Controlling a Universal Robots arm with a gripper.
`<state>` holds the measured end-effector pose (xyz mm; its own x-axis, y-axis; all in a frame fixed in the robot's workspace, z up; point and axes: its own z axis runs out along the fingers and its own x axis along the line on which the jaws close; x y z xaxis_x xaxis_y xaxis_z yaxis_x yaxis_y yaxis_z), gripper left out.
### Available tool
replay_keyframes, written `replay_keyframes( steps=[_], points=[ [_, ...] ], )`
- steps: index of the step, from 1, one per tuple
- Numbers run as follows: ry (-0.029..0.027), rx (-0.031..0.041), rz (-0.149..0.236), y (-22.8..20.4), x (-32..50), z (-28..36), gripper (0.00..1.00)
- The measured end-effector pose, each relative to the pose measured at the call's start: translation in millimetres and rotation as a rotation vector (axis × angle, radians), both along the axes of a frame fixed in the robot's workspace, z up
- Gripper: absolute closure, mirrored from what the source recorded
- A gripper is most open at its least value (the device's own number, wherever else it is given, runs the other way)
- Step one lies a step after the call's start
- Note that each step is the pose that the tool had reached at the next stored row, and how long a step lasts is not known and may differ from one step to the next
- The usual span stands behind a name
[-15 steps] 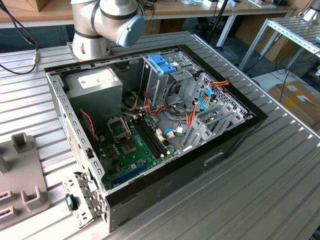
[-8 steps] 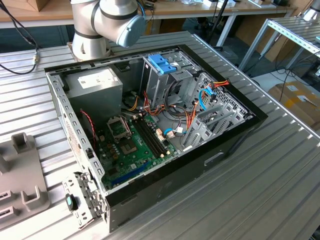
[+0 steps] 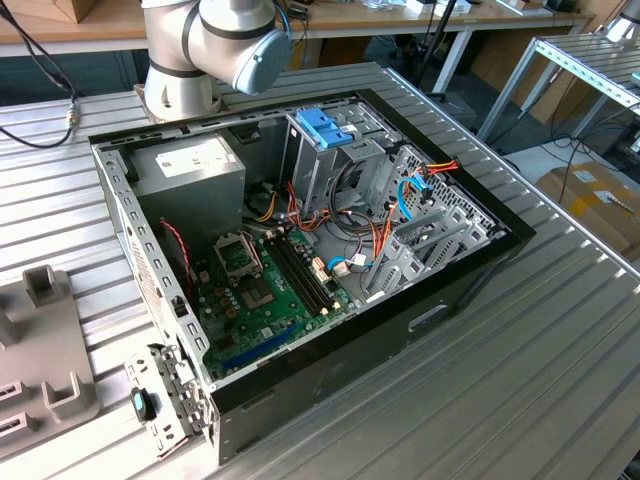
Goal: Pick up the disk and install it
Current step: 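Pick up the disk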
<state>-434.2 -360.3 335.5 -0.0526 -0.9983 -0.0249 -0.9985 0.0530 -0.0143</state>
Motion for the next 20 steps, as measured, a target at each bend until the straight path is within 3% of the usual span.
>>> replay_keyframes(
  steps=[6, 17, 20],
  points=[
    [-0.0001, -0.0014, 0.000, 0.0, 0.0, 13.8, 0.65],
    [-0.0001, -0.0043, 0.000, 0.0, 0.0, 47.2, 0.65],
    [-0.0001, -0.0051, 0.000, 0.0, 0.0, 62.0, 0.65]
  ],
)
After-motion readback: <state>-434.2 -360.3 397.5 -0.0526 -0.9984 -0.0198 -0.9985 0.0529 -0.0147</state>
